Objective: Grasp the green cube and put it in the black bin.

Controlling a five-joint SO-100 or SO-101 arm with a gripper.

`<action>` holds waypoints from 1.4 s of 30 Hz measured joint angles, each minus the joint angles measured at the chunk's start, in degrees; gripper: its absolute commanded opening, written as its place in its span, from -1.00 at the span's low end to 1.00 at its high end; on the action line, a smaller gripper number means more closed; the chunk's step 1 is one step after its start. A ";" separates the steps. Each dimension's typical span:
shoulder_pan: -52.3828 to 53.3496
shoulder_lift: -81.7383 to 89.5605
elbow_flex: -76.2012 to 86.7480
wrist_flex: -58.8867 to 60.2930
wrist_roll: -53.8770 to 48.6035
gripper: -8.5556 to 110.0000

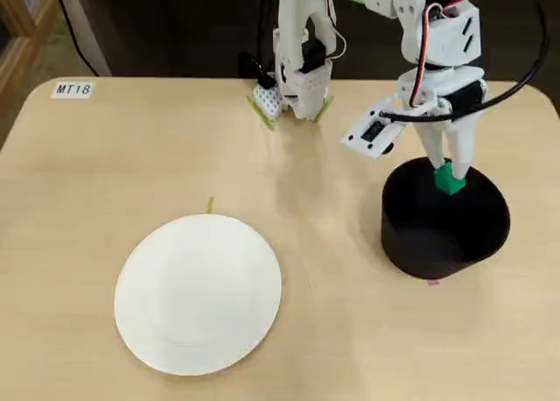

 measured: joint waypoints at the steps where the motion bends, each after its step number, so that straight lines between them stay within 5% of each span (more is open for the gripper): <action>1: 0.00 1.41 2.29 -1.49 0.00 -0.37; 7: 0.09 2.46 5.10 -3.43 0.88 -0.86; 15: 10.99 7.65 9.58 -0.44 2.11 -0.86; 22: 30.94 38.50 34.45 -5.10 1.85 -0.86; 33: 35.77 74.62 66.09 -3.87 0.09 -0.86; 42: 38.32 76.90 73.39 -3.16 -2.81 -0.86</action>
